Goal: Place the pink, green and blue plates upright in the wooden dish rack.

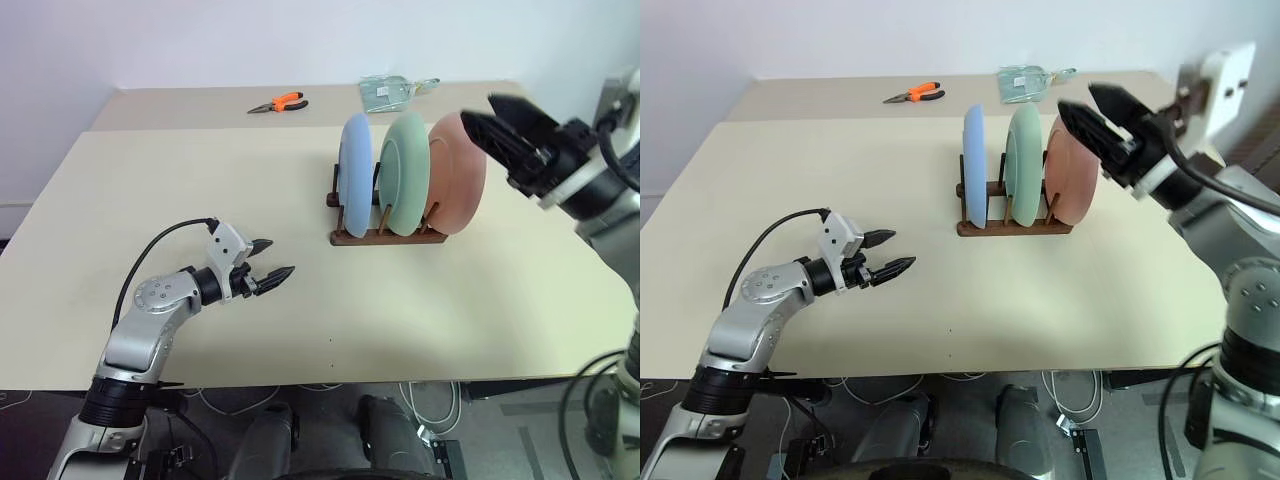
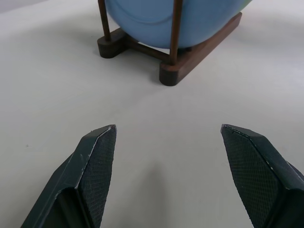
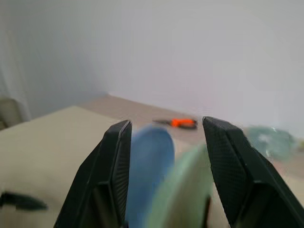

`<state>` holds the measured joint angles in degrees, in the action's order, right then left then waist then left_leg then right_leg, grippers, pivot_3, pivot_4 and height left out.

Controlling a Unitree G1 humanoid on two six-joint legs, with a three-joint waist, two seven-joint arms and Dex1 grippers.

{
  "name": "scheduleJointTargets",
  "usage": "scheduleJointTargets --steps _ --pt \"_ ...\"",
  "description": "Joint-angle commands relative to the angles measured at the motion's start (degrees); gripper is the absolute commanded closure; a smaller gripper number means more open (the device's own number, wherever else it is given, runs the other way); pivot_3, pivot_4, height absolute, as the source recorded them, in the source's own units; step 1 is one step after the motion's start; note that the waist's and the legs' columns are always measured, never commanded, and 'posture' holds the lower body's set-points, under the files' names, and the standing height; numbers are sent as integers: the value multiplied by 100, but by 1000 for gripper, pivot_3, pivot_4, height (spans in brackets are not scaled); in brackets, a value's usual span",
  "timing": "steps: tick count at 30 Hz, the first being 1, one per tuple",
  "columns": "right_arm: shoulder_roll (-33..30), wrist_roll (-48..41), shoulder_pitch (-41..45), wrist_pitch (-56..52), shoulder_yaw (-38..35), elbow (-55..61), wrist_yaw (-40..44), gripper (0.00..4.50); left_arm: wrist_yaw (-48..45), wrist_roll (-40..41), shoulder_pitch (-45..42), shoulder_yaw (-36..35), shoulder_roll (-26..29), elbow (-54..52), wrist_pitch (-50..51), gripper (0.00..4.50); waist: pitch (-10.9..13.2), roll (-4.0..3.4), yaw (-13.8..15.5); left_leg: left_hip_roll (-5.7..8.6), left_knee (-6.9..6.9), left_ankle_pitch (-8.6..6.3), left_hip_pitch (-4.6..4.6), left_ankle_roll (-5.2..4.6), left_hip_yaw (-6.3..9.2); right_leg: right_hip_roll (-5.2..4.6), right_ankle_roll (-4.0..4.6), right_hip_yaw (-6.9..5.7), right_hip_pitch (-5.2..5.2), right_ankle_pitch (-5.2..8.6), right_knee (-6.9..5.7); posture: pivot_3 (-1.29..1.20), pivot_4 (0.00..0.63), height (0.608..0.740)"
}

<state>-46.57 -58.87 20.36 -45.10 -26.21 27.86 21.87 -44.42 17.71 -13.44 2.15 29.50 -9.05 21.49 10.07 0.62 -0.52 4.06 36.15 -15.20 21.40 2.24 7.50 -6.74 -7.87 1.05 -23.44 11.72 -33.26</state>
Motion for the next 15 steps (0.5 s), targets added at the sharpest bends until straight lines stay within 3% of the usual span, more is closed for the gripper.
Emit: scheduleJointTargets --steps 1,3,4,9,15 --pt "-387 514 -1575 -23 -920 -19 788 1227 64 -20 73 -487 271 148 -197 882 -7 15 70 0 -2 0 2 0 3 0 0 -2 0 1 1 0 150 740" --pt "-488 1105 -2208 373 -882 -158 1051 262 54 -55 105 -550 392 189 -242 882 -1 3 81 2 -1 -2 3 -3 -3 0 8 2 -3 -5 1 0 150 740" --pt "-504 1535 -2450 678 -734 -257 1112 27 29 -62 129 -609 468 246 -292 882 0 -3 81 3 1 -2 2 -4 -18 -4 7 11 -6 -5 1 0 150 740" --pt "-411 2922 -2706 1732 -50 -947 1261 27 54 -142 261 -728 602 369 -455 882 -1 -2 59 -2 7 -3 -6 -2 -34 -4 2 18 -3 -1 1 0 150 740" --pt "-260 3509 -2290 2389 536 -1665 1546 27 323 -106 358 -717 498 58 -289 882 2 1 98 -1 4 -3 0 -2 -30 -5 5 17 -7 -3 6 0 150 740"
